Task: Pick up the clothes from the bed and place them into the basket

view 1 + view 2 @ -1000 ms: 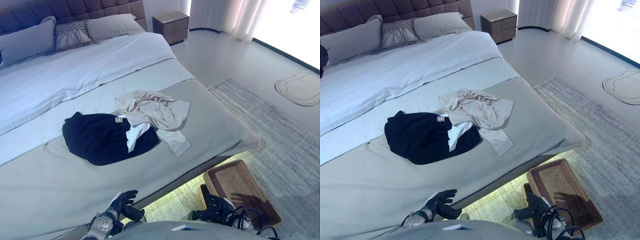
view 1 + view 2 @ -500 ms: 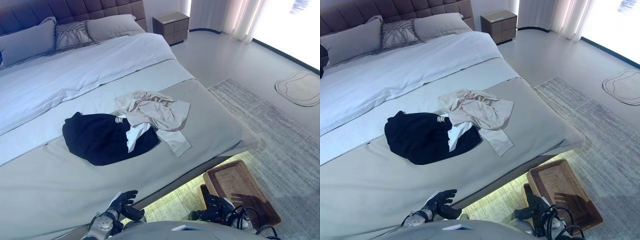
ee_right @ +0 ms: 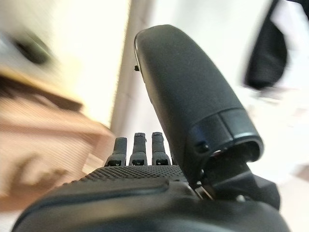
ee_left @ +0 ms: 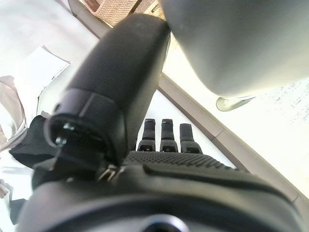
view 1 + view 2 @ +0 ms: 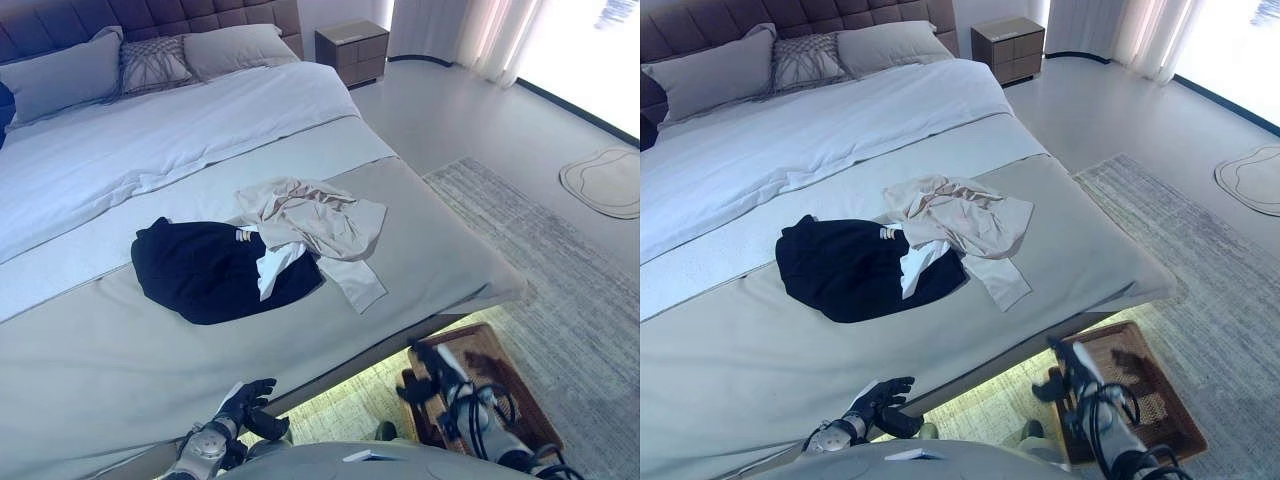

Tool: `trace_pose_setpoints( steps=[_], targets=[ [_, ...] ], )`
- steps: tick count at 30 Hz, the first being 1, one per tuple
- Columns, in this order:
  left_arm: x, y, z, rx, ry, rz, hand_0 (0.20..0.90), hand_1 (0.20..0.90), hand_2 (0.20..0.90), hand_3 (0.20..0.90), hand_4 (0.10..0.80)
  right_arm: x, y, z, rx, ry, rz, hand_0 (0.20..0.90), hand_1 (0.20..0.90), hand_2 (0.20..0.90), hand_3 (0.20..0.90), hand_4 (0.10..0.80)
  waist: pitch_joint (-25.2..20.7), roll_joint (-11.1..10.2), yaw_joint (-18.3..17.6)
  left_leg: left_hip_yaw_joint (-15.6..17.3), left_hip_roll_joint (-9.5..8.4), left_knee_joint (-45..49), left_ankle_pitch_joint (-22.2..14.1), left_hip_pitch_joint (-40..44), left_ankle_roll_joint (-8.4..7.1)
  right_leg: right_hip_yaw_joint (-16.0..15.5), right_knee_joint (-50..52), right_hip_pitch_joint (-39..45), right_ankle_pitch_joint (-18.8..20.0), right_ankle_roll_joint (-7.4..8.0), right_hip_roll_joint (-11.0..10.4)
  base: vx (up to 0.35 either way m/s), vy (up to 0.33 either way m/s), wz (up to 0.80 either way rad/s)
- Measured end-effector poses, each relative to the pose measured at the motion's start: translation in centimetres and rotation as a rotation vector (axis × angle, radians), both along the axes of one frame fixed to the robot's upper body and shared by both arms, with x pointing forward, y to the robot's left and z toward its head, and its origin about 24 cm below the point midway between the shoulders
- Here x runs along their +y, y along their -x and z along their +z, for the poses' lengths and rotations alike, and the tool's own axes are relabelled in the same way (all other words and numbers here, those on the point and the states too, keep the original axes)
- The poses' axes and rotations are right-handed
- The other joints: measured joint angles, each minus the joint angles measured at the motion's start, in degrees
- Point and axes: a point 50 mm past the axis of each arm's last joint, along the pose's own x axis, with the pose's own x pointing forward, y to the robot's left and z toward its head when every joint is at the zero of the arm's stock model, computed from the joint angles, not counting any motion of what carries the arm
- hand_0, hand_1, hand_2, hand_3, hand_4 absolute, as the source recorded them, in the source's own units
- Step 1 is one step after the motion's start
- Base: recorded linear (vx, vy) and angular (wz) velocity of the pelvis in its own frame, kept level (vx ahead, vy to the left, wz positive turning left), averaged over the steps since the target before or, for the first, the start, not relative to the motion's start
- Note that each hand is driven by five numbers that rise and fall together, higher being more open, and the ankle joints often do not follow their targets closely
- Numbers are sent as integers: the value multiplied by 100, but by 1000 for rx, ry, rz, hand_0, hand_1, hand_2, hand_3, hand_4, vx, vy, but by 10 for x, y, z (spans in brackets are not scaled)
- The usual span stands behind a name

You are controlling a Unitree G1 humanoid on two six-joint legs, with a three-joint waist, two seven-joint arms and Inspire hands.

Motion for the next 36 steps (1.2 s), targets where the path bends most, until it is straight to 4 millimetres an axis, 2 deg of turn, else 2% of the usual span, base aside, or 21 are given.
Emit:
trace_pose_setpoints(
  steps=[2, 4, 6, 11, 14, 16, 18, 19, 21, 25, 27, 28, 31, 36],
  targets=[
    [2, 3, 0, 2, -3, 6, 900, 900, 900, 900, 800, -6, -29, 27, -118, 43, 16, 900, 900, 900, 900, 800, 9, -27, 67, -22, 10, -3, 7, -10, 1, -25, 1, 18, -1, 0, 8, 35, -20, 6],
    [6, 0, 2, -17, -3, 34, 900, 900, 900, 900, 800, -17, -55, 66, -229, 128, 86, 900, 900, 900, 900, 800, 33, -39, 125, -63, -26, -2, 35, -53, 16, -68, 3, -25, 0, 2, -1, 38, -7, 11],
    [13, 1, 3, -20, -17, 71, 900, 900, 900, 900, 800, -19, -81, 94, -321, 161, 86, 900, 900, 900, 900, 800, 62, -85, 120, -114, -36, 16, 84, -40, -10, -109, 26, 16, 20, -23, 4, 33, 4, 11],
    [18, -1, 3, -15, -35, 97, 900, 900, 900, 900, 800, -17, -128, 153, -456, 233, 52, 900, 900, 900, 900, 800, 130, -75, 283, -258, -80, 20, 93, -60, -1, -241, 30, 65, 8, -11, -18, 46, 34, 14],
    [20, -7, 5, -33, -30, 111, 900, 900, 900, 900, 800, -16, -142, 176, -508, 258, 42, 900, 900, 900, 900, 800, 214, -70, 448, -375, -123, 168, 98, -194, -6, -343, 32, 68, 1, -4, -64, 2, 76, 23],
    [17, -19, 9, -65, -16, 106, 900, 900, 900, 900, 800, -20, -155, 195, -532, 298, 17, 900, 900, 900, 900, 800, 380, -11, 537, -578, -198, 442, 88, -454, -8, -536, 107, 22, -32, -22, -134, -123, 75, 44],
    [11, -43, 19, -142, -4, 45, 900, 900, 900, 900, 800, -36, -168, 225, -573, 364, -46, 900, 900, 900, 900, 800, 695, 91, 707, -737, -261, 878, 73, -919, -17, -631, 623, -384, -258, -115, -273, -203, 60, 41],
    [9, -48, 22, -161, 2, 34, 900, 900, 900, 900, 800, -40, -170, 233, -584, 380, -61, 900, 900, 900, 900, 800, 774, 132, 775, -760, -270, 961, 70, -1032, -17, -646, 800, -508, -323, -131, -306, -170, 34, 28],
    [7, -68, 34, -256, 12, -8, 900, 900, 900, 900, 800, -50, -179, 260, -626, 419, -131, 900, 900, 900, 900, 800, 1144, 185, 944, -875, -352, 1317, 32, -1455, -2, -686, 1789, -1136, -728, -232, -556, -120, 36, 31],
    [8, -97, 60, -443, 36, -26, 900, 900, 900, 900, 800, -49, -187, 287, -703, 457, -186, 900, 900, 900, 900, 800, 1797, 114, 1211, -942, -611, 2418, -428, -2256, 109, -622, 3455, -2105, -1415, -407, -1104, -43, 7, 20],
    [5, -104, 71, -523, 69, -9, 900, 900, 900, 900, 800, -45, -189, 295, -729, 474, -178, 900, 900, 900, 900, 800, 2065, 133, 1326, -950, -696, 3108, -738, -2690, 130, -515, 4117, -2498, -1704, -457, -1279, 4, -37, 10],
    [4, -108, 78, -572, 86, -2, 900, 900, 900, 900, 800, -44, -190, 298, -739, 476, -184, 900, 900, 900, 900, 800, 2257, 173, 1383, -976, -716, 3439, -870, -2857, 129, -504, 4398, -2616, -1831, -483, -1340, -11, -32, 10],
    [3, -111, 88, -632, 97, -18, 900, 900, 900, 900, 800, -46, -190, 297, -719, 489, -205, 900, 900, 900, 900, 800, 2338, 181, 1485, -1047, -821, 4028, -1041, -3411, 143, -465, 4982, -3117, -2063, -535, -1519, -16, -13, 18],
    [10, -104, 92, -671, 82, -38, 900, 900, 900, 900, 800, -46, -191, 309, -727, 510, -237, 900, 900, 900, 900, 800, 2490, 255, 1512, -1043, -925, 4734, -1246, -4033, 194, -305, 5653, -3719, -2262, -585, -1696, -43, 40, 5]
  ],
)
